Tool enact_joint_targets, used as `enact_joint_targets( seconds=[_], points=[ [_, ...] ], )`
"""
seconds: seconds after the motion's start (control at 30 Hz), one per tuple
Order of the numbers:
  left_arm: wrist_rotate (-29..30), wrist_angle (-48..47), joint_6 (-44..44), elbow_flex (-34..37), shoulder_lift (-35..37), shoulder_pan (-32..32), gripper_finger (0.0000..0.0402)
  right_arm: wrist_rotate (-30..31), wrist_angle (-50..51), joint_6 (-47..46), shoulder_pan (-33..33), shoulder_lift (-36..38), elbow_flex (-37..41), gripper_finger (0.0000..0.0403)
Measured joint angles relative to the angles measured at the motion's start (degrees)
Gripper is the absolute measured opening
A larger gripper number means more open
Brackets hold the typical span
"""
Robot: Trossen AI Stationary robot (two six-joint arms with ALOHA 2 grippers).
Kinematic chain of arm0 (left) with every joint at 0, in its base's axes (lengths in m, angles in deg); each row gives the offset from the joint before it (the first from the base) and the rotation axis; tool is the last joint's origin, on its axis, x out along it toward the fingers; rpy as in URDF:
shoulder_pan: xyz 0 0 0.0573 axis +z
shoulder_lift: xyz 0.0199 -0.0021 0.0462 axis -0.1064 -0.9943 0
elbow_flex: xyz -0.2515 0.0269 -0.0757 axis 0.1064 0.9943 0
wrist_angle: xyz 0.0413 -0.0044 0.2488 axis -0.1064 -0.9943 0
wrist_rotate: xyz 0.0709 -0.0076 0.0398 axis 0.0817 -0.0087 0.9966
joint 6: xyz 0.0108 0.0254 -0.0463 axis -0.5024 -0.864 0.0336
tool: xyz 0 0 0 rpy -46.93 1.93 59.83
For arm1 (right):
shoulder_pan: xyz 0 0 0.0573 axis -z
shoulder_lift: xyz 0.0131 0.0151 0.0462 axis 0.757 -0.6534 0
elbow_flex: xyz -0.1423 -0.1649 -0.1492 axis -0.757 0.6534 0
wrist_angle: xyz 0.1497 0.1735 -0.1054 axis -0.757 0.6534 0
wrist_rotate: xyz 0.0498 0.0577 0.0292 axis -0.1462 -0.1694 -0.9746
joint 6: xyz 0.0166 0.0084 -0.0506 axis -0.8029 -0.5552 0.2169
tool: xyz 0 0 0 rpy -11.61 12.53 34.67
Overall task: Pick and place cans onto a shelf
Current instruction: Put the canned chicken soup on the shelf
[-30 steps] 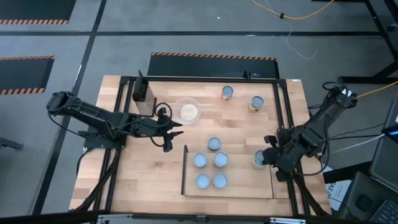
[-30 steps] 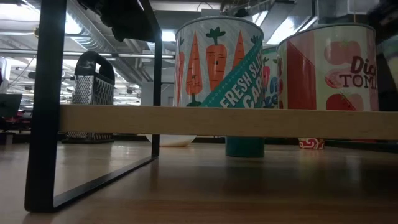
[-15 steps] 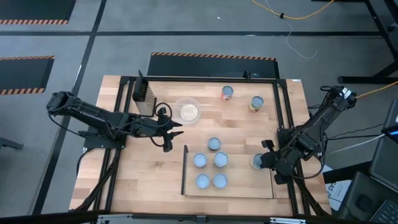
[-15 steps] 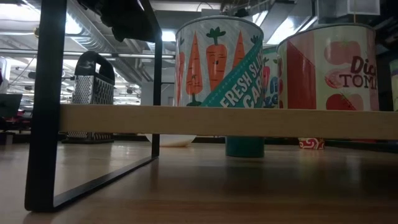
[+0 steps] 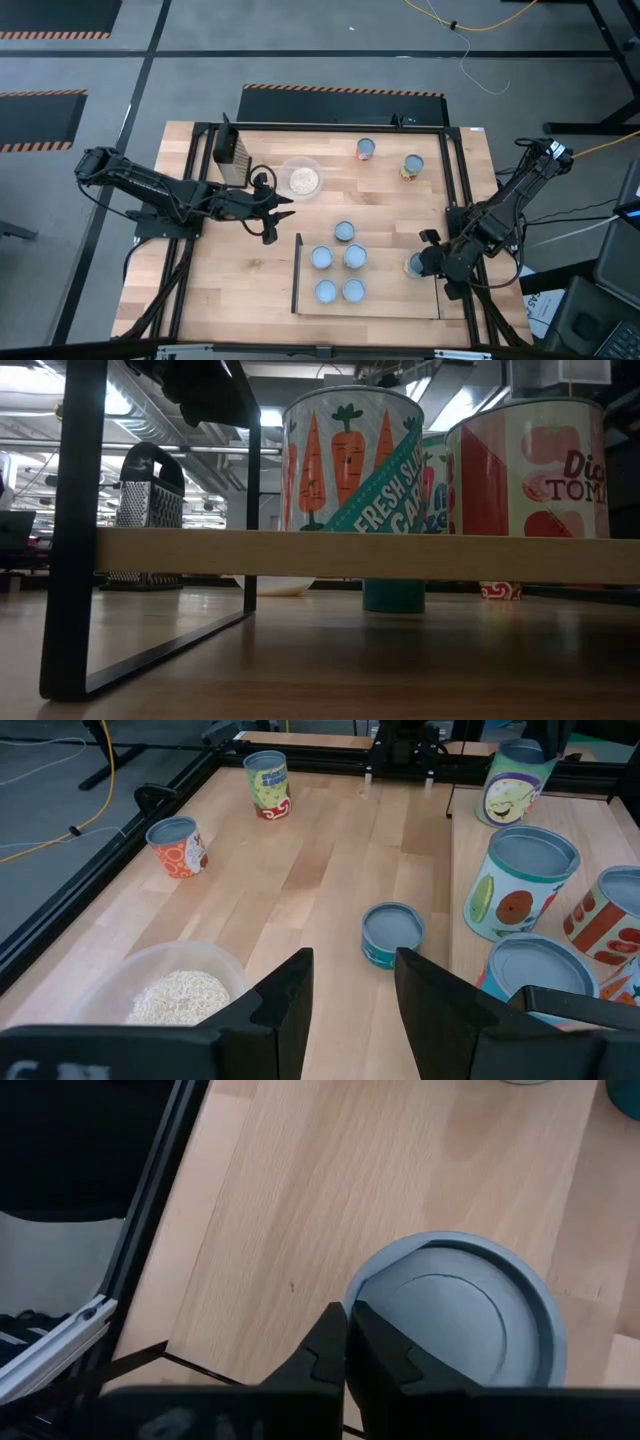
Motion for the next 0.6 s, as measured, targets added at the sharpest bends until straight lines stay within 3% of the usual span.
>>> enact_joint_targets(
  seconds=[0.33, 0.6],
  points=[
    [0.00, -0.01, -0.01, 0.00, 0.00, 0.00, 0.0135, 0.09, 0.04, -1.23, 0.00, -0.01, 0.00, 0.0014],
    [0.00, 0.00, -0.02, 0.00, 0.00, 0.00, 0.0135, -0.04, 0.16, -1.64, 0.00, -0.02, 0.00, 0.0048]
  ],
)
